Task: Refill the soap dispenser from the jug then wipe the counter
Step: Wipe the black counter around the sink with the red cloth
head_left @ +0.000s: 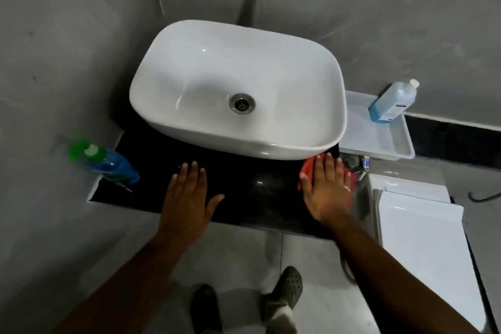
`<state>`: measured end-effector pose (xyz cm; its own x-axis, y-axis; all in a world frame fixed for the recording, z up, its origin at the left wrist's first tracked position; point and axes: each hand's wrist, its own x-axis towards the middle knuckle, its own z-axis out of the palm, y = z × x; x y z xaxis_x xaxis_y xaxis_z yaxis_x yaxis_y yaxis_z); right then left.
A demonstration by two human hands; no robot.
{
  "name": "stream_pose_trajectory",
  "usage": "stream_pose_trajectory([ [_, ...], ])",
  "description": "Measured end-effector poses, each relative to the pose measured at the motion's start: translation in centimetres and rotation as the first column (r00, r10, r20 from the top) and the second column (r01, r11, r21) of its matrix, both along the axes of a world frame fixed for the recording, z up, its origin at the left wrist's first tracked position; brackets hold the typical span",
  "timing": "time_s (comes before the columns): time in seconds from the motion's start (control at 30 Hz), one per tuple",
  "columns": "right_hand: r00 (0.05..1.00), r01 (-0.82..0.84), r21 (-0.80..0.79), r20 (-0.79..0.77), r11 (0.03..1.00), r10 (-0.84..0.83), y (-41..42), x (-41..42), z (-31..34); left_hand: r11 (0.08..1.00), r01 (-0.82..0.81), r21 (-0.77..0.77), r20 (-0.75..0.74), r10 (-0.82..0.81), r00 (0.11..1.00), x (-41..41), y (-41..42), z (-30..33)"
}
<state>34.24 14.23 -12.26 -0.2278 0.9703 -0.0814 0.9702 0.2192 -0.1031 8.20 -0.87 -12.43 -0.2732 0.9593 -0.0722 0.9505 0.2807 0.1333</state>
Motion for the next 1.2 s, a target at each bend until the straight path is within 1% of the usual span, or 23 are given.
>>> stream_pose_trajectory([
  [0.07, 0.998, 0.057, -0.005, 0.011, 0.998, -0.057, -2.3, -3.8, -0.1, 1.000, -0.020, 0.018, -0.011, 0.020, 1.000, -1.5, -0.3, -0.6],
  [0.1, 1.000, 0.030, -0.019, 0.008, 0.999, -0.030, -3.9, -5.9, -0.3, 0.999, -0.021, 0.028, -0.019, 0.022, 1.000, -2.1, -0.5, -0.8],
  [0.2, 0.967, -0.248, -0.030, -0.067, 0.968, 0.246, -9.2, -10.3, -0.8, 0.999, -0.029, 0.044, -0.042, 0.031, 0.999, -3.3, -0.7, -1.2],
  [0.27, 0.884, -0.467, -0.003, -0.035, 0.884, 0.466, -10.2, -8.2, -0.6, 0.999, -0.029, 0.046, -0.054, 0.031, 0.998, -3.5, -0.7, -1.2],
  [0.33, 0.850, -0.527, 0.044, 0.010, 0.849, 0.527, -8.9, -3.3, -0.7, 0.999, -0.023, 0.038, -0.051, 0.025, 0.998, -3.4, -0.7, -1.2],
  [0.4, 0.925, -0.381, 0.031, 0.004, 0.924, 0.381, -7.7, 0.9, -0.3, 0.999, -0.028, 0.024, -0.034, 0.028, 0.999, -3.4, -0.7, -1.2],
  [0.47, 0.992, -0.126, 0.017, -0.006, 0.992, 0.126, -7.0, 1.4, -0.4, 1.000, -0.025, 0.013, -0.025, 0.025, 0.999, -3.4, -0.7, -1.2],
  [0.5, 0.999, 0.023, 0.028, -0.024, 0.999, -0.022, -6.8, 0.0, -0.6, 1.000, -0.020, 0.013, -0.025, 0.021, 0.999, -3.5, -0.7, -1.2],
  [0.57, 0.943, 0.323, 0.030, -0.093, 0.946, -0.319, -6.7, -4.8, -0.9, 1.000, -0.019, 0.015, -0.033, 0.019, 0.999, -3.6, -0.7, -1.4],
  [0.6, 0.906, 0.409, 0.018, -0.128, 0.913, -0.403, -6.7, -7.4, -0.8, 0.999, -0.023, 0.024, -0.037, 0.024, 0.999, -3.5, -0.6, -1.4],
  [0.63, 0.902, 0.411, 0.010, -0.151, 0.912, -0.405, -6.9, -10.0, -0.8, 0.999, -0.028, 0.034, -0.041, 0.029, 0.999, -3.6, -0.6, -1.5],
  [0.67, 0.934, 0.329, 0.014, -0.152, 0.944, -0.324, -7.6, -12.3, -1.0, 0.999, -0.031, 0.043, -0.041, 0.033, 0.999, -3.6, -0.6, -1.6],
  [0.73, 0.992, -0.008, 0.030, -0.123, 1.000, 0.011, -9.7, -15.1, -1.4, 0.998, -0.031, 0.062, -0.038, 0.033, 0.999, -3.6, -0.7, -1.7],
  [0.77, 0.974, -0.194, 0.028, -0.115, 0.981, 0.196, -10.8, -15.1, -1.4, 0.997, -0.031, 0.068, -0.043, 0.034, 0.998, -3.6, -0.8, -1.6],
  [0.83, 0.871, -0.484, 0.046, -0.075, 0.874, 0.486, -10.6, -11.4, -1.2, 0.997, -0.023, 0.073, -0.055, 0.027, 0.998, -3.5, -0.8, -1.4],
  [0.87, 0.828, -0.557, 0.065, -0.039, 0.828, 0.559, -9.7, -8.4, -1.3, 0.997, -0.021, 0.073, -0.058, 0.025, 0.998, -3.4, -0.8, -1.3],
  [0.9, 0.823, -0.566, 0.065, -0.013, 0.822, 0.568, -8.6, -5.3, -1.2, 0.997, -0.021, 0.073, -0.059, 0.025, 0.998, -3.4, -0.8, -1.3],
  [0.97, 0.919, -0.392, 0.037, -0.027, 0.919, 0.393, -6.3, 0.1, -0.7, 0.998, -0.024, 0.065, -0.061, 0.028, 0.998, -3.4, -0.8, -1.3],
  [1.03, 0.994, -0.089, 0.027, -0.061, 0.996, 0.091, -5.0, 1.5, -0.4, 0.998, -0.023, 0.058, -0.061, 0.026, 0.998, -3.4, -0.8, -1.4],
  [1.07, 0.996, 0.070, 0.046, -0.063, 0.996, -0.067, -4.7, 0.4, -0.6, 0.998, -0.021, 0.056, -0.064, 0.025, 0.998, -3.5, -0.8, -1.5],
  [1.13, 0.928, 0.363, 0.058, -0.106, 0.930, -0.356, -4.5, -4.2, -0.8, 0.999, -0.016, 0.052, -0.069, 0.020, 0.997, -3.6, -0.7, -1.7],
  [1.17, 0.891, 0.442, 0.039, -0.134, 0.896, -0.434, -4.6, -6.9, -0.8, 0.998, -0.019, 0.053, -0.068, 0.022, 0.997, -3.6, -0.7, -1.8],
  [1.2, 0.886, 0.445, 0.013, -0.152, 0.896, -0.438, -5.0, -9.5, -0.8, 0.998, -0.021, 0.054, -0.065, 0.025, 0.998, -3.6, -0.7, -1.9],
])
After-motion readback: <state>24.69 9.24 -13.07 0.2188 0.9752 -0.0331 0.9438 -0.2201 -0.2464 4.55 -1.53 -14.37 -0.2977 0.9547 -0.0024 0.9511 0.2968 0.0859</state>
